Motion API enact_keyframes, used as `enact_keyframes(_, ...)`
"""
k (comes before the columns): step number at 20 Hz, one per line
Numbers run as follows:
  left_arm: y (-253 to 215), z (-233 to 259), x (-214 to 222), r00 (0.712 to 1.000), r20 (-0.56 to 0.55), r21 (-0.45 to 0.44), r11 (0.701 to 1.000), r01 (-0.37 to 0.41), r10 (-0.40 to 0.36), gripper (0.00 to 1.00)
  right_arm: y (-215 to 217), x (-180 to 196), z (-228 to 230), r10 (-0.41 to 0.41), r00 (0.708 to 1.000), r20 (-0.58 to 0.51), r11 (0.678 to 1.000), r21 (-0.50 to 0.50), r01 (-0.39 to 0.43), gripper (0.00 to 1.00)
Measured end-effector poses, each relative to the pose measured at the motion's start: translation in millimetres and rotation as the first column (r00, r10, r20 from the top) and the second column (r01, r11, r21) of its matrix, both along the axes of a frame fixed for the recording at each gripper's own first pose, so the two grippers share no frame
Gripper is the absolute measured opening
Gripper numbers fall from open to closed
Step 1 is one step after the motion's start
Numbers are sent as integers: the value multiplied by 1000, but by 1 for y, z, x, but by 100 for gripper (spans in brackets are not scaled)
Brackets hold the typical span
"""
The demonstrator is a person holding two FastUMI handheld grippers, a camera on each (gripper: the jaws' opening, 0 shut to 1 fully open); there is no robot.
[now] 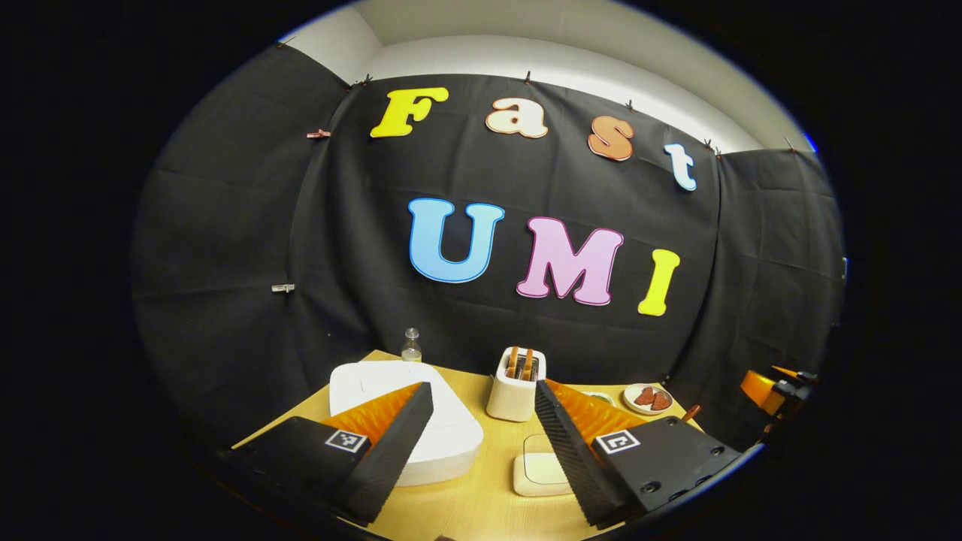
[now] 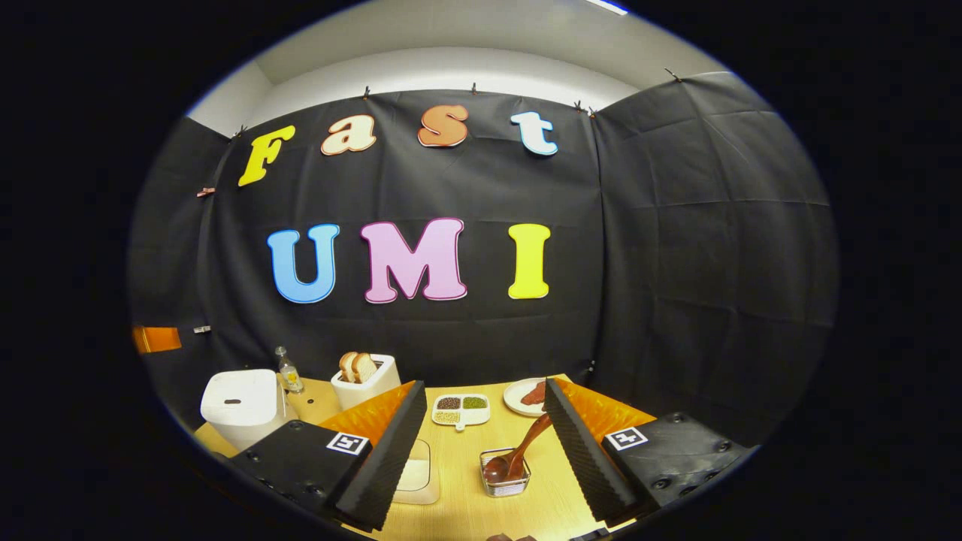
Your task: Close the left gripper, press the button to open the rice cooker; take a wooden spoon from the chopstick holder with the right hand, scoop a spoonful of rice and pour it into the rice cooker, then put the wooden spoon back into the chopstick holder.
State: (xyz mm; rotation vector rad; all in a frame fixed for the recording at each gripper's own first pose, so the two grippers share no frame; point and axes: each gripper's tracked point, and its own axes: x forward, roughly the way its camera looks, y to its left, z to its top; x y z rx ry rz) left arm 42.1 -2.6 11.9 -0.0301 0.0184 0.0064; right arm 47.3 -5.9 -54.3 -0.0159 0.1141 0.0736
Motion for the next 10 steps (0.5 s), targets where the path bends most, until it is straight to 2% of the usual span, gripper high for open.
enact_keyframes(2,-1,-2,8,999,-31,-24,999,31,-31,89,3,4,-9,13,1000,-16,1000,-1,-13,98)
enact_keyframes(3,0,-3,12,998,-47,-41,998,41,-43,81,5,6,-12,19,1000,-22,1000,0,-19,98)
enact_keyframes(4,4,-5,17,997,-66,-52,998,44,-48,78,5,9,-14,24,999,-24,1000,-2,-25,98)
enact_keyframes(5,9,-8,23,996,-82,-57,998,41,-45,71,4,12,-16,29,999,-25,1000,-5,-30,98)
enact_keyframes(7,23,-17,34,992,-123,-67,998,21,-29,67,0,22,-20,37,999,-27,999,-12,-37,98)
enact_keyframes(10,45,-30,51,986,-164,-80,996,-37,23,39,-11,38,-24,32,999,-28,999,-13,-32,98)
